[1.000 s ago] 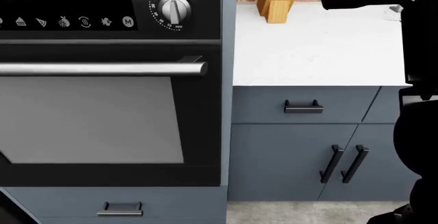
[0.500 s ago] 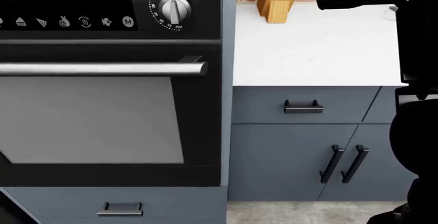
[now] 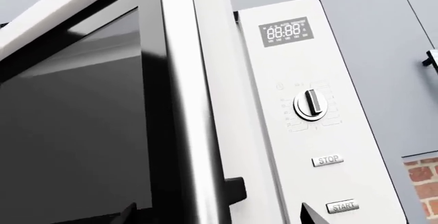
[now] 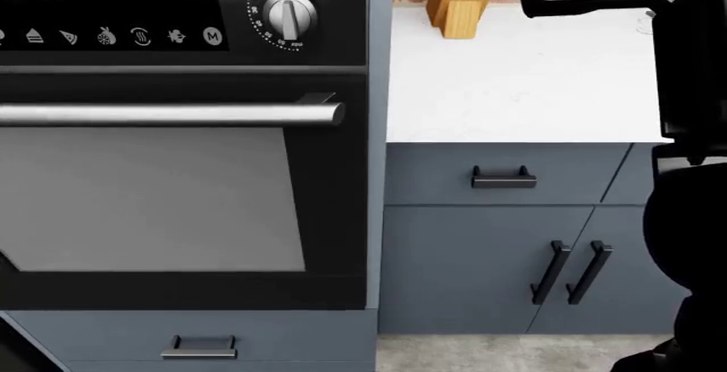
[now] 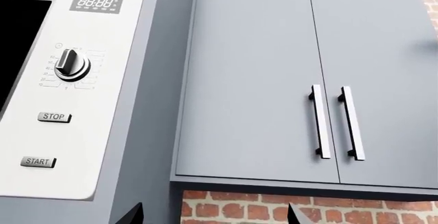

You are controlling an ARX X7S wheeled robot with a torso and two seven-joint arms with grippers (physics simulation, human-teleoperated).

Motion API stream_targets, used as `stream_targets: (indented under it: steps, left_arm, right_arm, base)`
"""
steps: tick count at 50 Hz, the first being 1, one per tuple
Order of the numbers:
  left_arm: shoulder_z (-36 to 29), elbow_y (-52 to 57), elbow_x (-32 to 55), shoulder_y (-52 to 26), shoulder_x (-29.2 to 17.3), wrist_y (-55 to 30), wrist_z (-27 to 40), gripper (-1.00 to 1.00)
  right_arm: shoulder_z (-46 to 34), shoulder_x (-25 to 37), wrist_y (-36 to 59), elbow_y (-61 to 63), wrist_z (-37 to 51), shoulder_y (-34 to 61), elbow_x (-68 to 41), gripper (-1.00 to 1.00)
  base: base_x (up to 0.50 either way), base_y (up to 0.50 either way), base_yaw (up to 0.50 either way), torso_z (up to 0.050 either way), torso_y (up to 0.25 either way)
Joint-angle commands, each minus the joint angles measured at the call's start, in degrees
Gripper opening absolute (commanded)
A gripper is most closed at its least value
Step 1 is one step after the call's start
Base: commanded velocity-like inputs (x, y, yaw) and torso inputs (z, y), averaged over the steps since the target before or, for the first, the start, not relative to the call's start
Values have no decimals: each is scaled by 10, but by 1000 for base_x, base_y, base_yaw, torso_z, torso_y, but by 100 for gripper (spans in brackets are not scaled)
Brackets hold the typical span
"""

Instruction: Open the microwave door

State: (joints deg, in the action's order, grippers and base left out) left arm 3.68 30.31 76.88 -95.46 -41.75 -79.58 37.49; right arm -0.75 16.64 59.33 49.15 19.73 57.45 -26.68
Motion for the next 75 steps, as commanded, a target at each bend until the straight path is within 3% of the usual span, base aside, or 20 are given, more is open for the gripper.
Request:
stream_targets:
  steps: [1, 17, 42, 56, 65, 75]
  left_arm:
    - [47, 29, 97, 48, -15, -12, 65, 100]
    - [117, 78, 203, 193, -47, 12, 145, 100]
    - [199, 137, 301, 331, -86, 51, 215, 100]
    - [219, 149, 162, 386, -16, 18, 115, 100]
    - [173, 149, 3, 412, 22, 40, 8, 100]
    - [111, 130, -102, 423, 34, 89, -53, 100]
  right_arm:
    - [-1, 1, -6, -1, 3, -5, -2, 100]
    - [1, 4, -9, 2, 7, -13, -8, 100]
    - [-2, 3, -10, 2, 15, -13, -18, 100]
    - [-4, 7, -13, 1, 18, -15, -21, 100]
    - [-5, 11, -20, 0, 19, -21, -21, 100]
    - [-6, 15, -25, -1, 21, -26, -21, 100]
  base:
    - [0, 0, 0, 0, 0]
    - [0, 0, 0, 0, 0]
    - [0, 0, 0, 0, 0]
    - [0, 0, 0, 0, 0]
    - [0, 0, 0, 0, 0]
    - [0, 0, 0, 0, 0]
